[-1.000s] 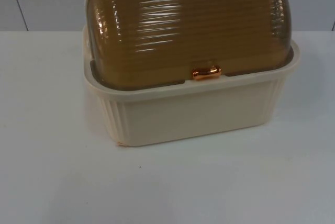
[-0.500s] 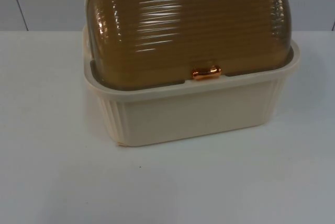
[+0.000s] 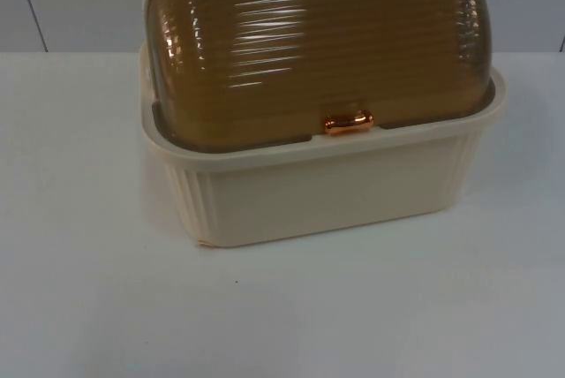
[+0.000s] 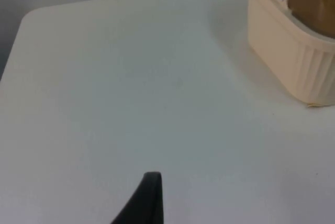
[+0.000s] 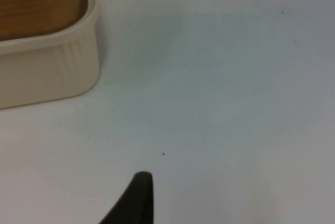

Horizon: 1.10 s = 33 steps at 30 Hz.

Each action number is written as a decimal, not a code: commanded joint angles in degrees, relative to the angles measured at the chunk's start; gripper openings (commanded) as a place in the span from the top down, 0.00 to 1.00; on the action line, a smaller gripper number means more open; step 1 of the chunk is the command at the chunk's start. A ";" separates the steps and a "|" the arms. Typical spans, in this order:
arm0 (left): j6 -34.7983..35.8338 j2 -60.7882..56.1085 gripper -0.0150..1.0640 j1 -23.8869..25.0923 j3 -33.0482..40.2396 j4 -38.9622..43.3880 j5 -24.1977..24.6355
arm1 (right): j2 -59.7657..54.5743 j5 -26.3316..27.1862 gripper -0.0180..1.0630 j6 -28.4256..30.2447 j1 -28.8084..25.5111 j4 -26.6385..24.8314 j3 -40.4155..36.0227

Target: Open the box lid with the left hand, place the block into the box with the right hand, then close the box lid with the left hand.

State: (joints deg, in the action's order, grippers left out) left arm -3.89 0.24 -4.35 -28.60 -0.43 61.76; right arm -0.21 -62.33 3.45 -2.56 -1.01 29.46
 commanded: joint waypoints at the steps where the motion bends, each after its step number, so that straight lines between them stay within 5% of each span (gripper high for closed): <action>1: 0.84 -0.24 0.01 -0.31 0.25 -0.98 -0.17 | 0.21 0.61 0.02 -0.07 0.00 -0.44 0.11; 33: 0.78 -0.24 0.01 2.54 0.25 0.99 -0.17 | 0.21 0.61 0.02 -0.07 0.00 -0.79 0.11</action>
State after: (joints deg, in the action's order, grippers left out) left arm -3.65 0.24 -2.79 -28.60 0.00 61.76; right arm -0.21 -62.23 3.45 -2.56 -1.48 29.46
